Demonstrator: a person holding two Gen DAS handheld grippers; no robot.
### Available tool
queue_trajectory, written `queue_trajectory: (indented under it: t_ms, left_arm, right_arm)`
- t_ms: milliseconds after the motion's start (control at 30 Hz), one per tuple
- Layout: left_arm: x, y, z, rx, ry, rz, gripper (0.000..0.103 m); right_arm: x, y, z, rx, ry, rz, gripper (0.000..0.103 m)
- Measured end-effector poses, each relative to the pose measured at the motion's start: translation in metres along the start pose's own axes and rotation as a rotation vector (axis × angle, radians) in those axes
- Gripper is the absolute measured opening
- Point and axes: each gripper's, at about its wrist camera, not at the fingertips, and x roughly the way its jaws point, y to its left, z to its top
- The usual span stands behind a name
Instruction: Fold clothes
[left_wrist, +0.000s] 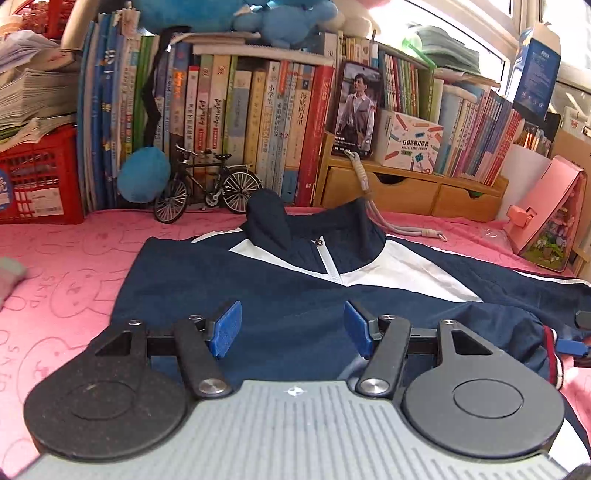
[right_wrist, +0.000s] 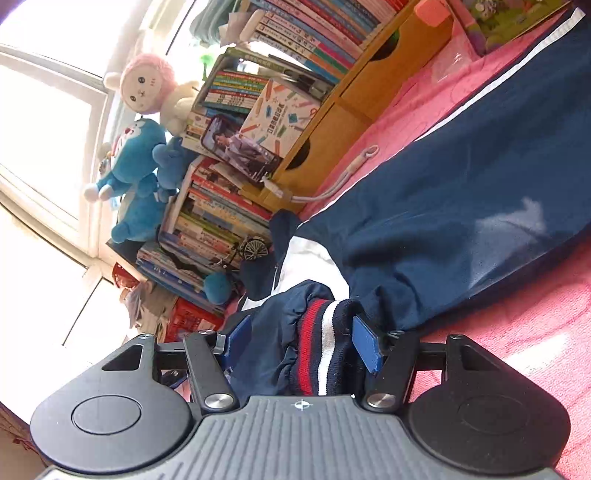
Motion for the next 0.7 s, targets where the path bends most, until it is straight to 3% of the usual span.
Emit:
queue_trajectory:
  t_ms: [167, 267, 333, 567, 700]
  left_arm:
    - [0.049, -0.023, 0.005, 0.096, 0.076, 0.062, 0.06]
    - [0.07, -0.023, -0.001, 0.108, 0.129, 0.119, 0.06]
    - [0.075, -0.019, -0.007, 0.097, 0.123, 0.133, 0.065]
    - [0.072, -0.014, -0.013, 0.095, 0.08, 0.111, 0.067]
    - [0.071, -0.013, -0.014, 0.088, 0.072, 0.109, 0.069]
  right_arm:
    - [0.008, -0.007, 0.0, 0.039, 0.035, 0.144, 0.061]
    - [0.012, -0.011, 0.0, 0.062, 0.055, 0.23, 0.058]
    - [0.015, -0.014, 0.001, 0.078, 0.069, 0.288, 0.057]
    - [0.008, -0.023, 0.003, 0.058, 0.062, 0.089, 0.058]
    - [0.01, -0.024, 0.001, 0.064, 0.055, 0.111, 0.058]
